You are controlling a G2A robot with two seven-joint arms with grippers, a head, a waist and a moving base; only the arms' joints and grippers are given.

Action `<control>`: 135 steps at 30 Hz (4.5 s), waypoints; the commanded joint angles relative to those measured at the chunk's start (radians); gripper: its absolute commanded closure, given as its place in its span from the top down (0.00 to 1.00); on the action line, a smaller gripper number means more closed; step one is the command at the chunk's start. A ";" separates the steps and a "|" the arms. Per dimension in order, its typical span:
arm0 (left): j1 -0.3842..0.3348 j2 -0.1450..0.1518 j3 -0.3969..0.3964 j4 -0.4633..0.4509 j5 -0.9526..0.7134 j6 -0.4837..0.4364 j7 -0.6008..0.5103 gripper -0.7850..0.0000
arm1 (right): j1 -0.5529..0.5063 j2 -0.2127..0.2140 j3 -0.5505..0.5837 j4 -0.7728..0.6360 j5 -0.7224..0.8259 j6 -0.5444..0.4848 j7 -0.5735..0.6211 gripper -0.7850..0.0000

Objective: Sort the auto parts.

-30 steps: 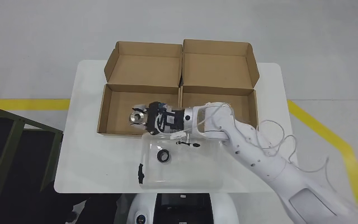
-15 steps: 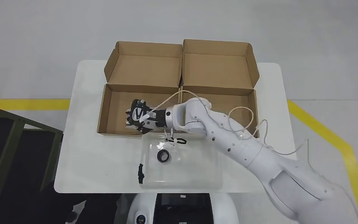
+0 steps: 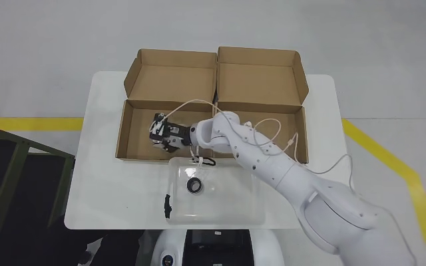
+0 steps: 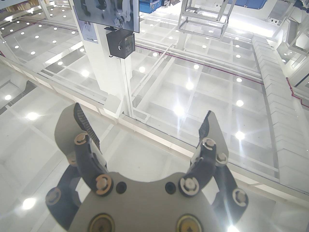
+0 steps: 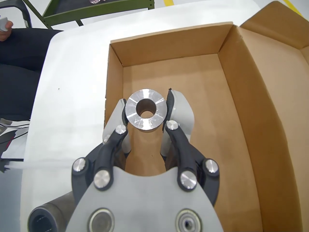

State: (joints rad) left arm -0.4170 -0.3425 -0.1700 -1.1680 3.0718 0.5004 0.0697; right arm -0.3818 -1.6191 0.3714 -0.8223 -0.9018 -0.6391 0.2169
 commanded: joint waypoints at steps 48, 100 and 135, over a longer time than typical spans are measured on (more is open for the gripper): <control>0.000 0.000 0.000 0.000 0.000 0.000 0.000 1.00 | 0.045 -0.126 0.057 0.094 -0.173 -0.043 0.025 0.75; 0.000 0.000 0.000 0.000 0.000 0.000 0.000 1.00 | -0.843 0.281 0.585 -1.093 -0.442 -0.325 0.565 0.99; 0.000 0.000 0.000 0.000 0.000 0.000 0.000 1.00 | -0.704 0.289 0.499 -0.803 -0.474 -0.238 0.330 0.49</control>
State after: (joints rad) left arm -0.4170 -0.3425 -0.1700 -1.1680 3.0718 0.5004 0.0697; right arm -1.0864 -1.3304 0.8701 -1.6258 -1.3782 -0.8772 0.5505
